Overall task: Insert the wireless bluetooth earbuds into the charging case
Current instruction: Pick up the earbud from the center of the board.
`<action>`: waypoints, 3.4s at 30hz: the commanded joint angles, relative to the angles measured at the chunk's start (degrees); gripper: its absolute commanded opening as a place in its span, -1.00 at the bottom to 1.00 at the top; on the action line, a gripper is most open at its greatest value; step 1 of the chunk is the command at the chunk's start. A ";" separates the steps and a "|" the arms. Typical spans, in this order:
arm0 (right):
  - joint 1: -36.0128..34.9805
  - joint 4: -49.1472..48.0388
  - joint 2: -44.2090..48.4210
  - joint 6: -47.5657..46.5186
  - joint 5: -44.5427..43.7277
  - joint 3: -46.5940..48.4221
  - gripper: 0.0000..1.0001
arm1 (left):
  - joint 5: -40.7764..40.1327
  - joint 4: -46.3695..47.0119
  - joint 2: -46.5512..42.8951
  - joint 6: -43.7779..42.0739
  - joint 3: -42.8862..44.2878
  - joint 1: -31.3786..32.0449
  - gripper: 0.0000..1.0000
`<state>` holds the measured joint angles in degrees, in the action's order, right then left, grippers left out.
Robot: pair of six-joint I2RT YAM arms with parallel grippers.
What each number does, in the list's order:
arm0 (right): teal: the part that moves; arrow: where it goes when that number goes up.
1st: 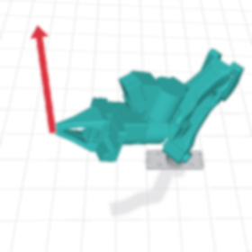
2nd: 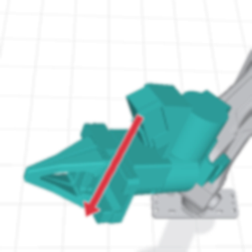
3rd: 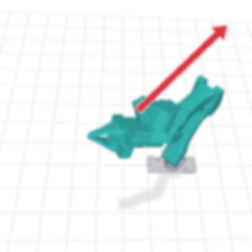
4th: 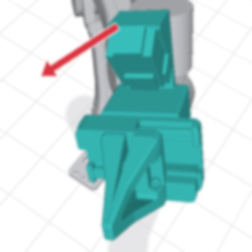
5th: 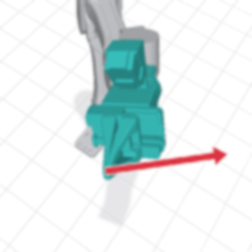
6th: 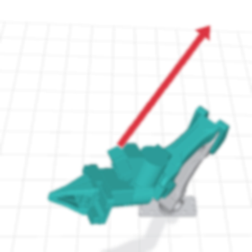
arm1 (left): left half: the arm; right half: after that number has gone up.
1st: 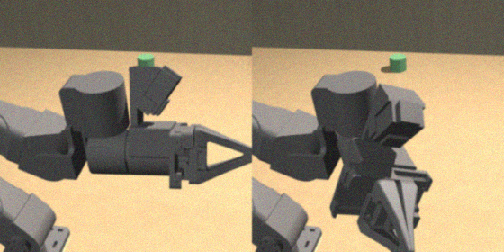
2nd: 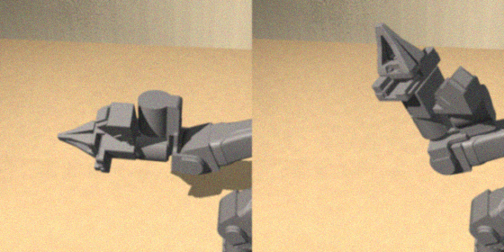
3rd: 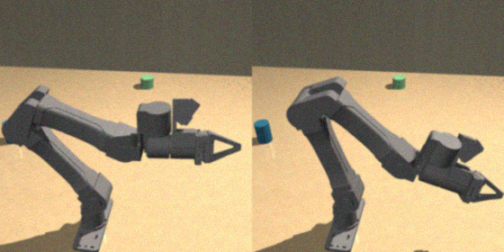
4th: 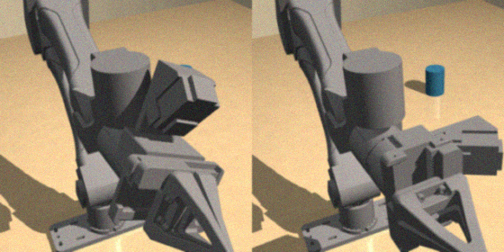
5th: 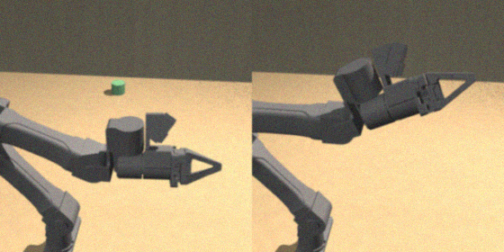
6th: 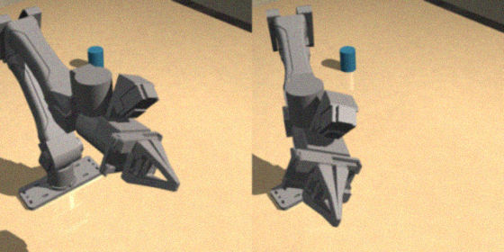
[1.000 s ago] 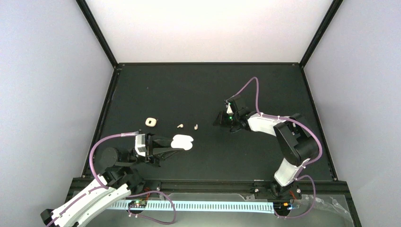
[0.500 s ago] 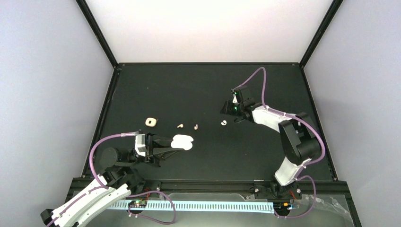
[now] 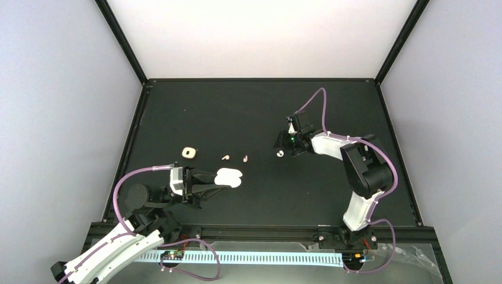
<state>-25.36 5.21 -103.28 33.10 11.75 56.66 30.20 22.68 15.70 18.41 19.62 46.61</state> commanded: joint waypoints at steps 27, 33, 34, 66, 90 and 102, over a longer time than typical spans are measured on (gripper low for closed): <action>-3.54 -2.55 7.66 1.06 5.98 -10.08 -0.15 | 0.07 1.32 -0.59 0.83 -0.26 0.15 -0.97; -3.70 3.18 13.47 -1.18 -0.94 -9.90 -0.15 | 0.04 0.90 -0.84 0.59 -0.16 0.16 -0.97; -4.13 3.87 14.48 -2.02 -1.92 -9.47 -0.15 | 0.03 0.80 -0.98 0.63 -0.19 0.16 -0.97; -9.27 13.77 -0.58 -11.48 -6.21 6.62 -0.16 | -0.67 -2.02 -2.70 -0.95 0.07 0.17 -0.97; -9.31 15.00 -0.06 -12.17 -13.35 5.76 -0.53 | -1.06 -1.90 -2.88 -0.45 -0.46 0.18 -0.97; -9.26 14.93 0.61 -12.27 -14.68 5.09 -0.62 | -0.99 -1.45 -2.79 -0.33 -0.80 0.19 -0.97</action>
<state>-34.39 19.94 -103.24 21.28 -1.45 62.22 29.95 20.80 13.82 18.11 18.96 46.61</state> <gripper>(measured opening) 0.191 0.223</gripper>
